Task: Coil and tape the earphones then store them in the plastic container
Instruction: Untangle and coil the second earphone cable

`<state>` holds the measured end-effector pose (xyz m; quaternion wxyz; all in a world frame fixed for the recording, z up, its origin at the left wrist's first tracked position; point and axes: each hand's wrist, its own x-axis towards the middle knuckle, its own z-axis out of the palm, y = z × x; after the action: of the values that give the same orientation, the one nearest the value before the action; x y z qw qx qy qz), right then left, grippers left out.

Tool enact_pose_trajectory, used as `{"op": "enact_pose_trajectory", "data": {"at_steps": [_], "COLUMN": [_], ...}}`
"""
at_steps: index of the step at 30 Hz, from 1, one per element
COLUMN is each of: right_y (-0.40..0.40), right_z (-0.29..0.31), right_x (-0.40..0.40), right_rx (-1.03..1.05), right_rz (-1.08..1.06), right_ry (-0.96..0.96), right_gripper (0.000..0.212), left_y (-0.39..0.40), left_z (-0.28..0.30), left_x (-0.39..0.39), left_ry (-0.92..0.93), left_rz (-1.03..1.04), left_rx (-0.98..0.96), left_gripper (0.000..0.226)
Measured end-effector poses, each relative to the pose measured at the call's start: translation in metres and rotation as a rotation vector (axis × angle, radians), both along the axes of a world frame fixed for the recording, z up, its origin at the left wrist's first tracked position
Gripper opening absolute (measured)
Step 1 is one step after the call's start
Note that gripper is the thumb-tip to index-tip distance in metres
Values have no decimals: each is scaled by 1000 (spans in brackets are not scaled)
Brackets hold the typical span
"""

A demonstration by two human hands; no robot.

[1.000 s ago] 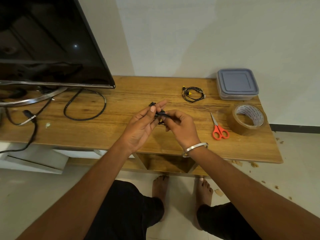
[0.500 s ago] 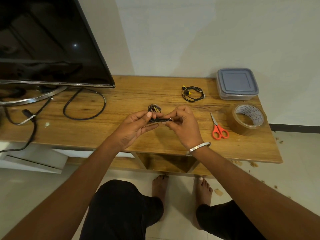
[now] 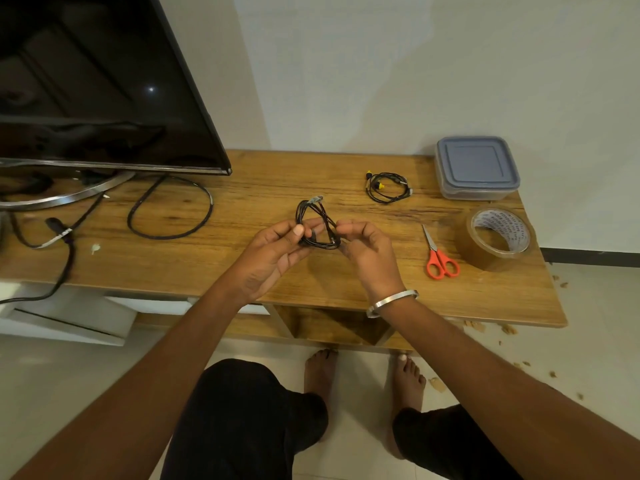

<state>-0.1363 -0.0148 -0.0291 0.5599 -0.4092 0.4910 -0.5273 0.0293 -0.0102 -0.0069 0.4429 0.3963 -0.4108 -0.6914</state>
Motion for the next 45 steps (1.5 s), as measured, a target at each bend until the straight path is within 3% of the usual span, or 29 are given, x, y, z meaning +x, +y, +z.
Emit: {"op": "enact_pose_trajectory", "data": {"at_steps": [2, 5, 9, 11, 15, 23, 26, 31, 35, 37, 41, 45], "right_y": [-1, -6, -17, -22, -28, -29, -29, -28, -32, -34, -37, -32], "right_z": [4, 5, -2, -4, -1, 4, 1, 3, 10, 11, 8, 5], "right_x": [0, 1, 3, 3, 3, 0, 1, 13, 21, 24, 27, 26], "right_rx": [77, 141, 248, 307, 320, 362, 351, 265, 46, -72, -176, -62], "right_rz": [-22, -52, -19, 35, 121, 237, 245, 280, 228, 219, 210, 234], "right_ry": [-153, -188, -205, -206, -242, -428, -329, 37, 416, 458, 507, 233], "right_gripper": [23, 16, 49, 54, 38, 26, 31, 50, 69, 61, 22, 21], "left_y": [1, 0, -3, -4, -6, -13, -16, -21, -23, -26, -32, -35], "left_z": [0, -4, -7, -6, -7, -11, -10, 7, 29, 37, 45, 43], "left_x": [0, 1, 3, 4, 6, 12, 15, 18, 14, 13, 18, 23], "left_ry": [35, 78, 111, 122, 136, 139, 85, -141, -382, -455, -514, -595], "left_rz": [-4, -38, -74, -82, -92, -104, -63, -159, -268, -310, -308, -251], "left_rx": [1, -16, -30, -30, -23, -16, 7, 23, -15, -52, -84, -118], "left_gripper": [16, 23, 18, 15, 15, 13, 17, 16, 20, 20, 20, 21]}}
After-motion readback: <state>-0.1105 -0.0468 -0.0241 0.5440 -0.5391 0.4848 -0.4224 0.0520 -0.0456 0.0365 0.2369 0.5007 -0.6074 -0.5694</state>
